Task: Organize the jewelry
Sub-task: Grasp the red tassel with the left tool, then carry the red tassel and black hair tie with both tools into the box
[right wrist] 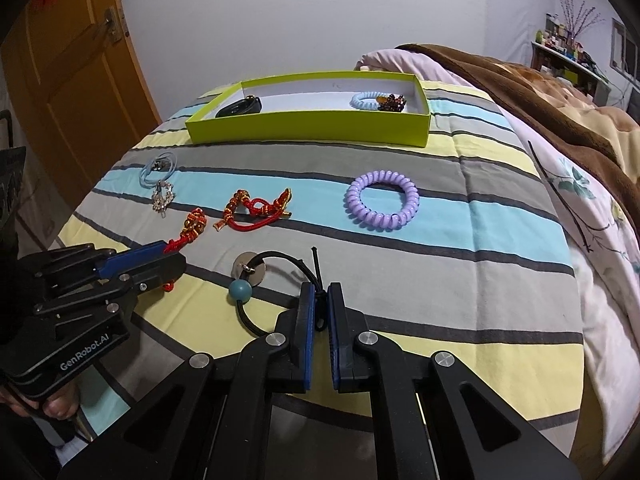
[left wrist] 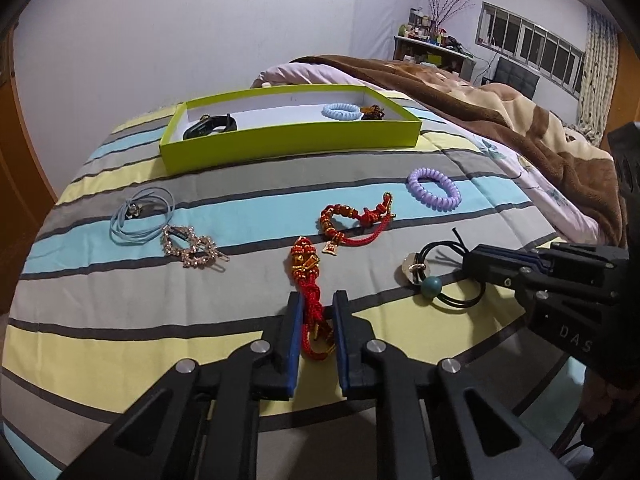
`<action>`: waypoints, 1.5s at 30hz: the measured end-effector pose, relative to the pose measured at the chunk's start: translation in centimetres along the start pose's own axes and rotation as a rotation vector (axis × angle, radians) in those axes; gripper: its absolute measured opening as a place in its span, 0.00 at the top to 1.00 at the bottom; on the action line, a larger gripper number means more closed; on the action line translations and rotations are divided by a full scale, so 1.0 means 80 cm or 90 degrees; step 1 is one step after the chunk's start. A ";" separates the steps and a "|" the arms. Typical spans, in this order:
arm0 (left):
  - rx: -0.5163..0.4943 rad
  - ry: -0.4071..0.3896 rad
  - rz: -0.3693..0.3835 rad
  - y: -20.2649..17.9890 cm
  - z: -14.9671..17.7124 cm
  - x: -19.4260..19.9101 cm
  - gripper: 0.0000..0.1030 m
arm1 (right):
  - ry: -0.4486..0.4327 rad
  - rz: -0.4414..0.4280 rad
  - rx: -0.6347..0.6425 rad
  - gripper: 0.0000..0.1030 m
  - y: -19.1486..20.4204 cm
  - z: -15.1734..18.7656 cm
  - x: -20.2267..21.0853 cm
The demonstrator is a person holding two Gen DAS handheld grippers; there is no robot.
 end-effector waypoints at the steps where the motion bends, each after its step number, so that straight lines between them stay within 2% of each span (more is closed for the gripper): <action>1: -0.001 -0.002 0.000 0.000 0.000 0.001 0.89 | -0.002 -0.001 0.000 0.94 0.000 0.000 0.001; 21: 0.029 -0.082 0.042 0.011 -0.014 0.061 0.89 | -0.069 -0.007 -0.006 0.94 0.005 -0.016 0.051; 33: 0.024 -0.110 0.030 0.016 -0.035 0.076 0.89 | -0.108 -0.012 0.002 0.94 0.000 -0.047 0.068; 45: 0.022 -0.141 0.010 0.034 -0.083 0.068 0.89 | -0.134 -0.007 0.009 0.94 -0.016 -0.090 0.065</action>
Point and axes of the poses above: each gripper's, at about its wrist camera, not at the fingertips, and x roughly against the way its jaws point, y to its left, z to its underside, the point moved 4 cm from there along -x, roughly the way its jaws point, and after that the axes turned 8 degrees about x, right-handed, at the moved point
